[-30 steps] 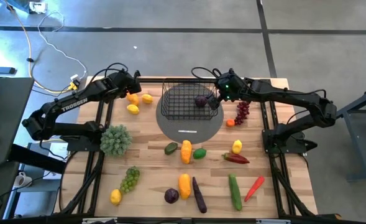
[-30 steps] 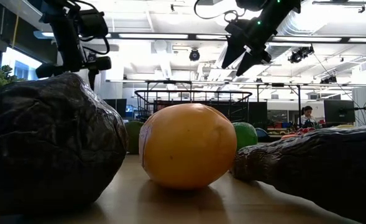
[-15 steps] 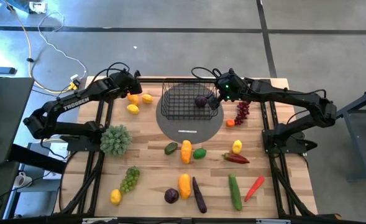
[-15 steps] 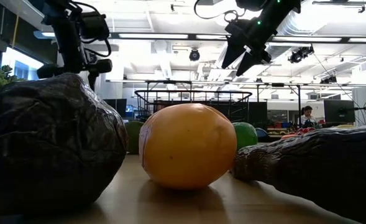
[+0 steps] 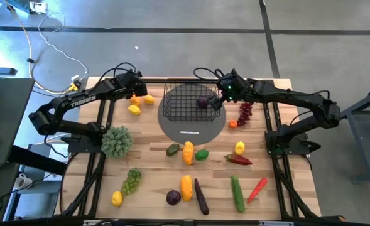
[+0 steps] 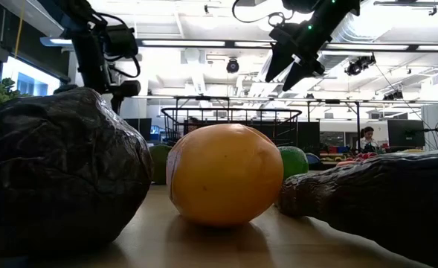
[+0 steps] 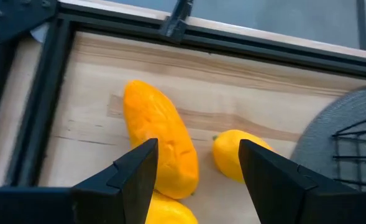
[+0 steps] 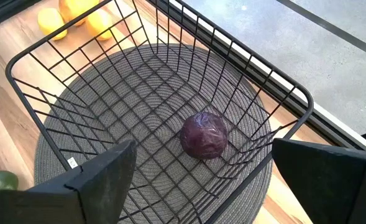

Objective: Build produce basket
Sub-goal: Put the yellow mango into the wire basket

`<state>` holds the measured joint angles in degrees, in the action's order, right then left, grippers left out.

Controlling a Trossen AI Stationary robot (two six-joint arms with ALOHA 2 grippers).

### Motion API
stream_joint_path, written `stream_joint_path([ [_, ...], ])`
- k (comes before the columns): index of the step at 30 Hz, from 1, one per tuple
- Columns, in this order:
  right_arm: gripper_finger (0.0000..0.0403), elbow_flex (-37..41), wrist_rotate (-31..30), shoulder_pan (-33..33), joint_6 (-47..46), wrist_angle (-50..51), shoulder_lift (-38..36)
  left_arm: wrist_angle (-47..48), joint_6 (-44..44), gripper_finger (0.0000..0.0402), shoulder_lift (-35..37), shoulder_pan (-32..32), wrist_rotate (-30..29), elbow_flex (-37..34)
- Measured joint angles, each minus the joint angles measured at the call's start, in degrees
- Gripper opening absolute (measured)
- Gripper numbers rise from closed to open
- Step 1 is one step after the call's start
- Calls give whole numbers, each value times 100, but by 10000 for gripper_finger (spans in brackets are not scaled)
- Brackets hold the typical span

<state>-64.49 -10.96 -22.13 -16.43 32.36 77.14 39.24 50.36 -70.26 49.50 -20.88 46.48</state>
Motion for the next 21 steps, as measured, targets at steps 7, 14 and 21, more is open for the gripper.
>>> stream_joint_path([
  [7, 358, 0, 0, 0, -1, 0, 0, -60, 323, 213, -78, 21, -87, 0],
  [14, 358, 0, 0, 0, -2, 0, 0, -92, 576, 214, -76, 195, -75, 0],
  [21, 358, 0, 0, 0, -1, 0, 0, -59, 1298, 238, -229, 264, -52, 0],
])
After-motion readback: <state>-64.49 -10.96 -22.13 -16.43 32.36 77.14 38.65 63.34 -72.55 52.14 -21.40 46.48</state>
